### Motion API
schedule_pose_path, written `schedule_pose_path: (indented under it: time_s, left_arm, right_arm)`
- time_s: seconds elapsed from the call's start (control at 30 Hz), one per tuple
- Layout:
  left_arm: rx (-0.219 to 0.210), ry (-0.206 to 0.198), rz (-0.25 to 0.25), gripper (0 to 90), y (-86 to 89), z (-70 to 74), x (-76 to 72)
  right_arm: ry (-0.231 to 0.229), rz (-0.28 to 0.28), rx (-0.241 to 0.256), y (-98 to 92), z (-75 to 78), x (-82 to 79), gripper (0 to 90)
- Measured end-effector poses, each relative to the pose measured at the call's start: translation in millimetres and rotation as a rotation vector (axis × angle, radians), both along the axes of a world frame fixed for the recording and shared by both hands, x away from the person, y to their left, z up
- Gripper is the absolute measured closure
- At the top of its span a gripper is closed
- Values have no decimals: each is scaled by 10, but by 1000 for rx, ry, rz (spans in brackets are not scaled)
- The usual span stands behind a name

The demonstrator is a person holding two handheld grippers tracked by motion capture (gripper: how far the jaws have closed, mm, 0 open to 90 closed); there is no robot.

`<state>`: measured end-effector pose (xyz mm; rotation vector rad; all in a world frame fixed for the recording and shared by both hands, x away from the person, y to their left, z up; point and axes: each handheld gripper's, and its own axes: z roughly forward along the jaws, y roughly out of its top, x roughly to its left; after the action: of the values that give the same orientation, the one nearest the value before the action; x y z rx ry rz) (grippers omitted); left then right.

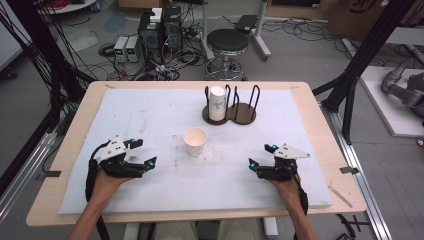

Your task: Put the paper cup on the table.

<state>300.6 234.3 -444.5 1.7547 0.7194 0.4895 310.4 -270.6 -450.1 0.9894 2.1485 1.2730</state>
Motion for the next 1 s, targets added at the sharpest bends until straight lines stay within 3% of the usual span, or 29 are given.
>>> schedule_pose_path:
  time_s: [0.27, 0.37, 0.53, 0.7, 1.0]
  left_arm:
    - [-35, -31, 71, 163, 46, -139, -96]
    - [-29, -30, 84, 163, 65, -167, -105]
    - [-70, -22, 99, 167, 114, -194, -113]
    - [-40, -6, 107, 170, 103, -190, -117]
    - [-38, 5, 112, 169, 94, -193, -108]
  right_arm:
    - [-9, 4, 18, -16, 0, -12, 179]
    - [-11, 8, 17, -13, 0, -17, 178]
    - [-10, 10, 19, -14, 0, -16, 179]
    - [-14, 13, 15, -12, -2, -16, 179]
    - [-26, 27, 14, -14, -3, -33, 179]
